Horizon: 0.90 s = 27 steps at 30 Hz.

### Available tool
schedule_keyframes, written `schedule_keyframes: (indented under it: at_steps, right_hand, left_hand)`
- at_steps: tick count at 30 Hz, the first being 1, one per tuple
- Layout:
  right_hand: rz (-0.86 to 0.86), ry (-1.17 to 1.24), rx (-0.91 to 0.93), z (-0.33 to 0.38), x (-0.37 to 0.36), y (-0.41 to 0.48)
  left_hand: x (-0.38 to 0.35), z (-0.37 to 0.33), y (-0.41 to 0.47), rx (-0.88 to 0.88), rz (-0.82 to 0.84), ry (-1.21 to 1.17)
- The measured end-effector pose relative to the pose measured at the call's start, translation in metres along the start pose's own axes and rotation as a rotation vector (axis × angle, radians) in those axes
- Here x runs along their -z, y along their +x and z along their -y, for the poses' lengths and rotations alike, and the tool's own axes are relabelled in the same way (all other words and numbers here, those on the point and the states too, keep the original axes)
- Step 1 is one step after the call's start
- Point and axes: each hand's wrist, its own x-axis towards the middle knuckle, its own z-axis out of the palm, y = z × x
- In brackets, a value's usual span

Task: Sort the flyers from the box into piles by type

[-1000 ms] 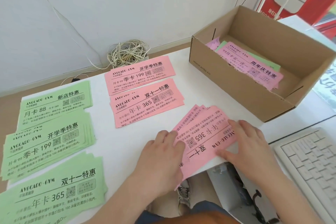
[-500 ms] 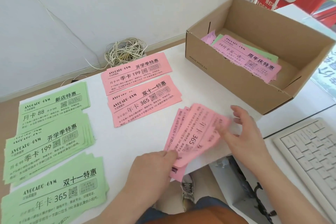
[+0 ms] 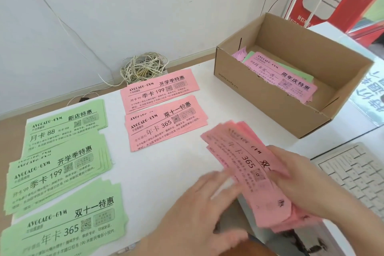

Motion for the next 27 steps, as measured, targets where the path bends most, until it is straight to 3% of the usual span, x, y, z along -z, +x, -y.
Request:
schedule_keyframes:
  at_steps: [2, 3, 5, 7, 9, 13, 15, 18, 20, 23, 27]
  right_hand:
    - [0.098, -0.165, 0.094, 0.005, 0.017, 0.009]
    - [0.153, -0.272, 0.139, 0.011, 0.023, 0.018]
    - [0.242, -0.406, 0.22, 0.028, 0.025, 0.042]
    - [0.31, -0.389, 0.25, 0.045, 0.019, 0.066]
    - [0.331, -0.412, 0.25, 0.053, 0.006, 0.088]
    - [0.129, -0.556, 0.259, 0.036, -0.023, 0.115]
    - [-0.028, -0.634, 0.297, 0.02, -0.037, 0.115]
    - [-0.175, -0.583, 0.282, 0.006, -0.045, 0.094]
    - [-0.115, -0.528, 0.249, -0.001, -0.045, 0.078]
    - [0.044, -0.511, 0.228, -0.009, -0.048, 0.063]
    - [0.077, -0.578, 0.247, -0.008, -0.044, 0.062]
  left_hand:
    - [0.021, 0.003, 0.002, 0.055, -0.265, 0.014]
    - [0.032, 0.004, 0.004, 0.094, -0.322, -0.017]
    - [0.05, 0.008, 0.01, 0.257, -0.305, -0.178]
    - [0.049, 0.017, 0.013, 0.492, -0.246, -0.327]
    - [0.04, 0.033, 0.015, 0.673, -0.309, -0.393]
    - [0.02, 0.06, 0.011, 0.842, -0.316, -0.313]
    - [0.011, 0.067, 0.008, 0.804, -0.302, -0.135]
    - [0.004, 0.073, 0.007, 0.614, -0.325, 0.266]
    - [0.004, 0.074, 0.006, 0.521, -0.32, 0.383]
    - [0.002, 0.067, 0.001, 0.335, -0.109, 0.425]
    - [0.002, 0.063, -0.003, 0.339, 0.181, 0.492]
